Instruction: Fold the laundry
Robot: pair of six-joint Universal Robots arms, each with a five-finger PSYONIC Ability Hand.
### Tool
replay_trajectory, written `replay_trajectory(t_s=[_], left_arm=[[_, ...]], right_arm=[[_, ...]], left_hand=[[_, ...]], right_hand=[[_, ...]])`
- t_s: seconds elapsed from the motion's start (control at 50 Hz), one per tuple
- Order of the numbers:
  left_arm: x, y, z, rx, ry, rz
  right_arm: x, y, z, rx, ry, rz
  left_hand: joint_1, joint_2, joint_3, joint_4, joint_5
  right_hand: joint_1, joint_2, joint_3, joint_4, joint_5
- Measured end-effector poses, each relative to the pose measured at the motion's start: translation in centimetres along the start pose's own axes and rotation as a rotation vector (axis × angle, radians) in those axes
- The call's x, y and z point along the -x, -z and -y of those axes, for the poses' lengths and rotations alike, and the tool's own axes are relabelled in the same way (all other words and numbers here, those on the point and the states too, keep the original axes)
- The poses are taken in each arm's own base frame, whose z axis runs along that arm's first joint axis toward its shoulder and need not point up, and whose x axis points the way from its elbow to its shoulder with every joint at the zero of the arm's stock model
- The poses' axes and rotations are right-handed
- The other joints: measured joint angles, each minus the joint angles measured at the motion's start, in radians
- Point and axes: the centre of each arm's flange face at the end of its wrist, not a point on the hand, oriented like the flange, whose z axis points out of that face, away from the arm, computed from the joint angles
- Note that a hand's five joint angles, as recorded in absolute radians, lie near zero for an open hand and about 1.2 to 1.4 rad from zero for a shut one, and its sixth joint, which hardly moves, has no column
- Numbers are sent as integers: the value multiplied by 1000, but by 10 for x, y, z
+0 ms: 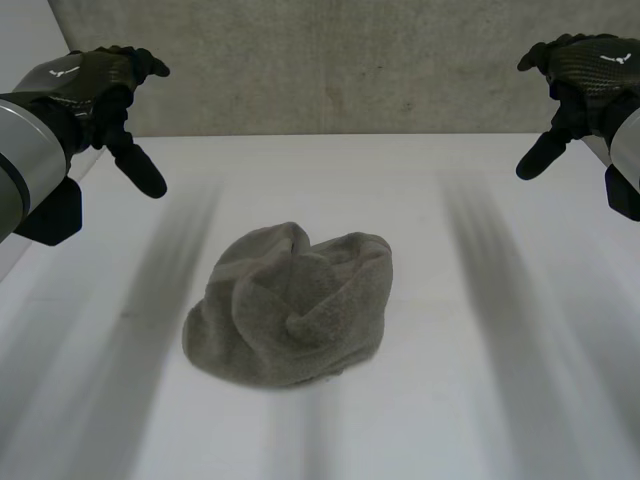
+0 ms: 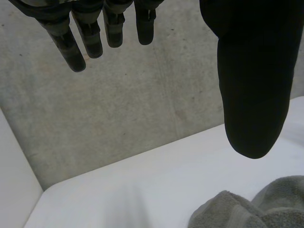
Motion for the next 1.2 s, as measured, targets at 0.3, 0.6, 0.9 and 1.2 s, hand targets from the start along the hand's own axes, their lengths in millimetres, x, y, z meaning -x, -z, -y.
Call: replay_trajectory(t_s=[0.3,0.6,0.9,1.2], left_arm=[[-3,-20,-24,52,-10,-63],[-17,-94,-176,373,-250,-266],[-35,-126,-202,268,-350,-304],[-35,-144,-8,-533,-182,38]], right_arm=[[30,-13,-45,80,180,227],[124,-45,-160,216,367,645],[136,-91,-132,-31,415,441],[100,-104,-5,-551,438,-40]], left_hand=[[0,0,0,0,0],[0,3,0,0,0],[888,913,909,910,864],[978,1047,1042,1044,985]], right_hand=[[0,0,0,0,0],[0,0,0,0,-3],[759,938,933,948,885],[759,938,955,950,915]])
